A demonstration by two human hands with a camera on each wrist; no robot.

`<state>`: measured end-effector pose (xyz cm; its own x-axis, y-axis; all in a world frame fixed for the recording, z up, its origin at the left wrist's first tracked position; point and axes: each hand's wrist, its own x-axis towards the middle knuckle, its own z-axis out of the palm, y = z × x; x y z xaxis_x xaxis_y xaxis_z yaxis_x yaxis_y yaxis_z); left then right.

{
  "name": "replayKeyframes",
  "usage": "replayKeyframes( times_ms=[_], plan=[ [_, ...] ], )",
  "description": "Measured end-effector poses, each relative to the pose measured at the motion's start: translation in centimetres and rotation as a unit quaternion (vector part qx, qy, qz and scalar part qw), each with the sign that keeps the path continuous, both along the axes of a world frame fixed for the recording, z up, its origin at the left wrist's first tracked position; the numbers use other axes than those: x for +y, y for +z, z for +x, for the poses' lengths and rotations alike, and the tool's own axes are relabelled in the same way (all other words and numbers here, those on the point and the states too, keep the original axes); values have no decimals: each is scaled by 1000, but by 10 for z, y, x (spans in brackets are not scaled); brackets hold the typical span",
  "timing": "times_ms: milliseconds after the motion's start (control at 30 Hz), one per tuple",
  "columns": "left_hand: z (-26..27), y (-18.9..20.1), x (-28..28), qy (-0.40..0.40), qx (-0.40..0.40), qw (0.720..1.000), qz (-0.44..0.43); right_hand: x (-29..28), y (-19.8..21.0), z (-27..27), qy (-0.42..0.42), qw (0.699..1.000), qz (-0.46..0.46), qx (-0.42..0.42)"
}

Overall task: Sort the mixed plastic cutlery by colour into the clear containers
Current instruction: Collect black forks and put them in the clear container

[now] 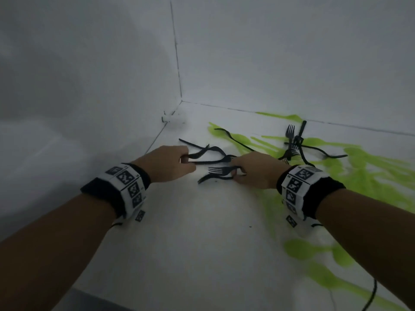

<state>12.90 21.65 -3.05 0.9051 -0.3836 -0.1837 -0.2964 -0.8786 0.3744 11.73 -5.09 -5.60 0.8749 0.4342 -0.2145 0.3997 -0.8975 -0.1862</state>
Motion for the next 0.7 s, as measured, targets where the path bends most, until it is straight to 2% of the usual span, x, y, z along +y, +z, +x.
replayKeyframes(
  times_ms=[67, 167, 267, 367, 500, 633, 700],
  plan=[
    [11, -10, -8, -28, -53, 998, -7, 2, 4, -7, 20, 1000, 9, -10],
    [23, -28, -23, -87, -54, 994, 33, -2, 5, -13, -6, 995, 78, -69],
    [31, -32, -28, -135, -61, 989, 32, -16, 4, -10, -78, 974, 165, -134],
    [35, -28, -25, -150, -14, 987, 61, -33, 9, -3, -165, 951, 208, -159],
    [38, -19, -17, -145, 25, 988, 40, -43, 8, 3, -173, 973, 121, -94],
    [41, -6, -10, -95, 53, 994, 3, -39, 9, 1, -148, 978, 145, -12],
    [40, 1, -10, -84, 57, 995, -20, -34, 11, 0, -116, 984, 127, 38]
  ],
)
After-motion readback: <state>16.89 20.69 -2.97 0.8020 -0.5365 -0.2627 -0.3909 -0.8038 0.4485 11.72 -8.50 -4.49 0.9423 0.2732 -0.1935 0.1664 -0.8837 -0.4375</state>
